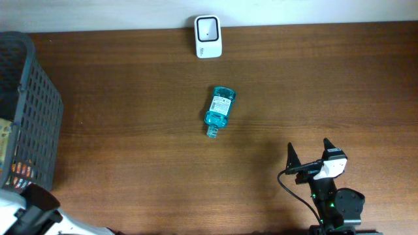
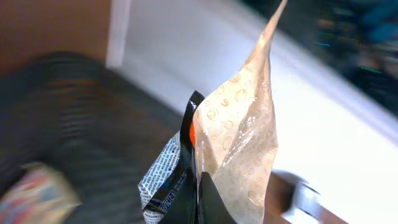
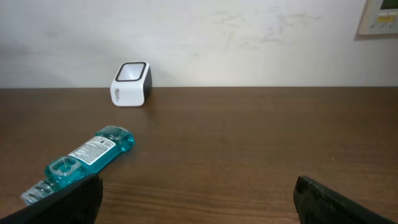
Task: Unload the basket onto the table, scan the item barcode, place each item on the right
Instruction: 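Lift the clear bag out and place it left of the bottle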
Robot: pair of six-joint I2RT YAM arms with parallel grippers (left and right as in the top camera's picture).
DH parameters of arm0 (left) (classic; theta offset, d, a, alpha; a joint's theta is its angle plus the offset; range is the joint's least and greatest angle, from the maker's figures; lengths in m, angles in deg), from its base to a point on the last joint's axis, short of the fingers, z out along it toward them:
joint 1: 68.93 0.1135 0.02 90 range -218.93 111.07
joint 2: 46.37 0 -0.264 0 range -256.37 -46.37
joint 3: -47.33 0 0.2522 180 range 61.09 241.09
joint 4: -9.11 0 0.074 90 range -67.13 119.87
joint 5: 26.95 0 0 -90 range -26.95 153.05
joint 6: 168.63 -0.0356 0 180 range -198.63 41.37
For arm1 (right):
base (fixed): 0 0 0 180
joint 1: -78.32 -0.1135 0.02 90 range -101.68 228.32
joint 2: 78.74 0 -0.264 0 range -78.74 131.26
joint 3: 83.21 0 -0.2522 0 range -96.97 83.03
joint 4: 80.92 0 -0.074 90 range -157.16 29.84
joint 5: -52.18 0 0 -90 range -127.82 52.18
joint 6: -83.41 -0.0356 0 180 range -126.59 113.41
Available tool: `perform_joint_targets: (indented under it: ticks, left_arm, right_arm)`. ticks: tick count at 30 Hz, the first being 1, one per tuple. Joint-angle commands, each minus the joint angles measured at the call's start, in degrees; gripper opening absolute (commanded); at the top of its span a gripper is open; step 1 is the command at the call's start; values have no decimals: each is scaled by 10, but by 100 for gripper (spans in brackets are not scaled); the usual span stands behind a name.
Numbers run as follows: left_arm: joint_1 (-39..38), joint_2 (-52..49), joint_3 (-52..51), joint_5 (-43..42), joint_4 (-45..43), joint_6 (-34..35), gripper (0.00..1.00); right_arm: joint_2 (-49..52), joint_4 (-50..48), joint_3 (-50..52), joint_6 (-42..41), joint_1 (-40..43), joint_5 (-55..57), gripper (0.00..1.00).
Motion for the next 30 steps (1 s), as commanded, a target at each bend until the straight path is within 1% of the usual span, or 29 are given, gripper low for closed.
perform_joint_targets:
  ticks: [1, 6, 7, 9, 14, 16, 18, 24, 28, 30]
  left_arm:
    - [-76, 8, 8, -160, 5, 8, 0]
    - [-208, -2, 7, -115, 23, 5, 0]
    - [-249, -8, 7, -95, 27, -1, 0]
    - [-299, -19, 7, -54, 44, -1, 0]
    - [-403, -60, -5, 78, 142, -29, 0]
    - [-432, -81, -17, 101, 168, -29, 0]
    - [-466, -108, -42, 106, 180, -29, 0]
    - [-536, -183, -119, 107, 169, -29, 0]
    - [-569, -236, -177, 134, 139, -35, 0]
    - [-572, -250, -193, 149, 125, -35, 0]
  right_arm:
    - [-2, 3, 3, -6, 3, -7, 98]
    - [-2, 3, 3, -6, 3, -7, 98]
    - [-2, 3, 3, -6, 3, -7, 98]
    - [-2, 3, 3, -6, 3, -7, 98]
    - [-2, 3, 3, -6, 3, -7, 98]
    - [-2, 3, 3, -6, 3, -7, 98]
    - [-2, 3, 3, -6, 3, -7, 98]
    - [-2, 3, 3, -6, 3, -7, 98]
    - [-2, 3, 3, -6, 3, -7, 98]
    - [-2, 3, 3, -6, 3, -7, 98]
